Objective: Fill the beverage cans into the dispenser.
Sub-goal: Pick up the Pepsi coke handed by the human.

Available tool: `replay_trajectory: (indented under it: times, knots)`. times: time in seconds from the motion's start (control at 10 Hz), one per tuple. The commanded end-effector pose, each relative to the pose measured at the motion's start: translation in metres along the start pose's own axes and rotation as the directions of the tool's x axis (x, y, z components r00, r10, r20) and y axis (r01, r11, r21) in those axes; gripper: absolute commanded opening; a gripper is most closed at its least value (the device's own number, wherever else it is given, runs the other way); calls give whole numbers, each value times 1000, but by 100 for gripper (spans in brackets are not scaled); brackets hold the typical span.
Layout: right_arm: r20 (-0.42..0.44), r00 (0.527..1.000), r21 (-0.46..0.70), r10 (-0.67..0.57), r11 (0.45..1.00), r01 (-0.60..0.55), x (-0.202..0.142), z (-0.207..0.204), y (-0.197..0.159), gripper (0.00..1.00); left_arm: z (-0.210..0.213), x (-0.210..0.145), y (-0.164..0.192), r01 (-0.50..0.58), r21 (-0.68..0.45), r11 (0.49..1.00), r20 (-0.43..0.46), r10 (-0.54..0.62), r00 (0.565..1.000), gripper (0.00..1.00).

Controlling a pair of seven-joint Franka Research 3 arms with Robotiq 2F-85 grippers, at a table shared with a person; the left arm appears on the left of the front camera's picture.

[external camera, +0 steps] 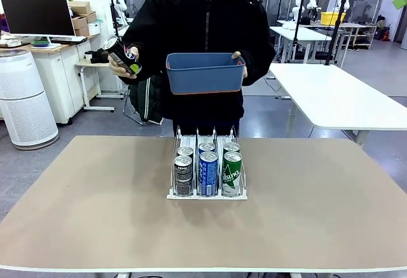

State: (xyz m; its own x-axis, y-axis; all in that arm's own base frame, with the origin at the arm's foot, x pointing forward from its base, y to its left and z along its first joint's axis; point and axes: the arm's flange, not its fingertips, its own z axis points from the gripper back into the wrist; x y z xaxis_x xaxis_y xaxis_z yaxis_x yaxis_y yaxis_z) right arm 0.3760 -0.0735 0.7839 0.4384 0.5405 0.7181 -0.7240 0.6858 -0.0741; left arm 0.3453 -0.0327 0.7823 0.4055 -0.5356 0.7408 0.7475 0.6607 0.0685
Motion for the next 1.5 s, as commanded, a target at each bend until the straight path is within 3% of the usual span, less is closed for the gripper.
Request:
replay_trajectory:
  times: [0.0,1.4]
  knots:
    - [10,1000,8,2,1000,-2,0,-1,1,100,0,-1,-1,-1,2,1000,4,1,1000,100]
    - [10,1000,8,2,1000,-2,0,-1,1,100,0,0,0,0,0,1000,0,0,1000,100]
